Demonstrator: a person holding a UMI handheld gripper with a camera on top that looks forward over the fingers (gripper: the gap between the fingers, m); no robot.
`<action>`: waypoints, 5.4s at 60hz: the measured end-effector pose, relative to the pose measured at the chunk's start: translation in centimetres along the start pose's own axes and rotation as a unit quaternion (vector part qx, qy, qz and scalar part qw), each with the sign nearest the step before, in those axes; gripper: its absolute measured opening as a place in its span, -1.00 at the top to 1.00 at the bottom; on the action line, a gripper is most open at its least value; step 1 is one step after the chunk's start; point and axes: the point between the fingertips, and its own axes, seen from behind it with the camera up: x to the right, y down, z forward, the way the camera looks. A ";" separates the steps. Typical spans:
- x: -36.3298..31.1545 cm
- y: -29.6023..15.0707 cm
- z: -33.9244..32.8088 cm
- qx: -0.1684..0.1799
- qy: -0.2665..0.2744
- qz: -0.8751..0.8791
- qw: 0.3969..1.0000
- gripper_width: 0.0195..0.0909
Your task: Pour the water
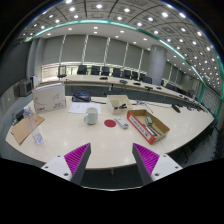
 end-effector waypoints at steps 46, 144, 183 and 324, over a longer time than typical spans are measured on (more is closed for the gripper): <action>-38.4 3.5 1.9 0.027 -0.142 -0.028 0.989 -0.86; -30.4 -24.7 27.1 0.009 -0.367 0.642 0.673 0.53; -27.1 -22.2 32.1 -0.105 -0.388 0.766 0.503 0.53; -8.4 -5.4 9.7 -0.045 -0.032 0.013 0.998 -0.85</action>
